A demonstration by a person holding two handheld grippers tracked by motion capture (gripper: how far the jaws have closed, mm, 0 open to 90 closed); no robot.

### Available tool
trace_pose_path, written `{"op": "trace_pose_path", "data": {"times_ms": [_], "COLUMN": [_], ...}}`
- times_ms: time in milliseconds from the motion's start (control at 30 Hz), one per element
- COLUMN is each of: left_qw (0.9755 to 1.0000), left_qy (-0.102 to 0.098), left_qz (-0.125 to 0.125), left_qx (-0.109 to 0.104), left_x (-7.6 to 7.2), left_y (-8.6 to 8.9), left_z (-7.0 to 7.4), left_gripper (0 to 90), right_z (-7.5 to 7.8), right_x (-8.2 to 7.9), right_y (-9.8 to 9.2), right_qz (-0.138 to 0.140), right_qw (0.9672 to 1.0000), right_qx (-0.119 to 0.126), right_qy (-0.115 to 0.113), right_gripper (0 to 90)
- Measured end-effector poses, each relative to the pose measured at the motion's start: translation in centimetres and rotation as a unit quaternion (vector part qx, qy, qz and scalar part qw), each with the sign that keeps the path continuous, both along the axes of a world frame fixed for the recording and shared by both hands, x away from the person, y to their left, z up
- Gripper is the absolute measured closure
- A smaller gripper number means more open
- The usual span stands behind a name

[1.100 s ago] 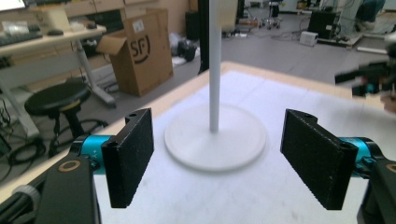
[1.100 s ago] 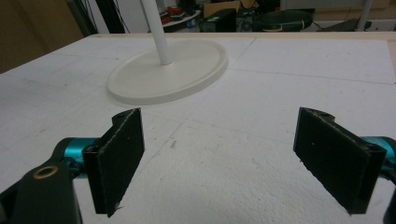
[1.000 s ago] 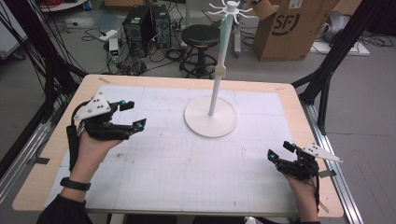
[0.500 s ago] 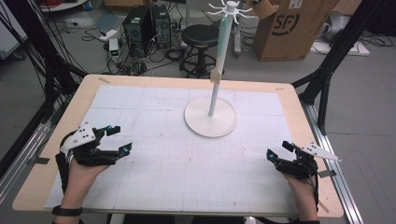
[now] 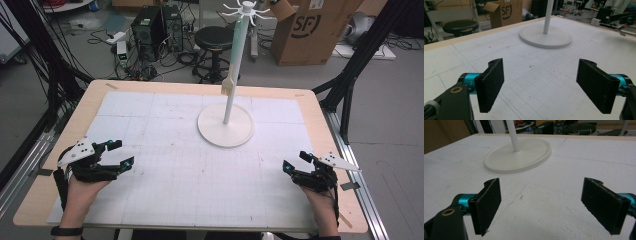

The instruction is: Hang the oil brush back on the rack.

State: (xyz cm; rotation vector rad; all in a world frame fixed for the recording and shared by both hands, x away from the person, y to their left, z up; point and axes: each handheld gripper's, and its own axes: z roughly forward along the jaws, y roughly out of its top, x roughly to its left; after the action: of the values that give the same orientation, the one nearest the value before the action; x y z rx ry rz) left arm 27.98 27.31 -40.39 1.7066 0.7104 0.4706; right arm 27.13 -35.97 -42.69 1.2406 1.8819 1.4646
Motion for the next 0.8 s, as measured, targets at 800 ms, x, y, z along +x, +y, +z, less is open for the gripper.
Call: {"op": "trace_pose_path", "data": {"times_ms": [800], "left_qw": [0.9997], "left_qy": [0.016], "left_qz": [-0.001], "left_qx": [0.016], "left_x": [0.30], "left_y": [-0.10], "left_z": [-0.76], "left_gripper": [23.0], "right_z": [0.04], "right_x": [-0.05], "right_y": [-0.21], "right_qz": [-0.003], "right_qw": [1.0000], "right_qx": [0.001], "right_qy": [0.000], "right_gripper": [15.5]}}
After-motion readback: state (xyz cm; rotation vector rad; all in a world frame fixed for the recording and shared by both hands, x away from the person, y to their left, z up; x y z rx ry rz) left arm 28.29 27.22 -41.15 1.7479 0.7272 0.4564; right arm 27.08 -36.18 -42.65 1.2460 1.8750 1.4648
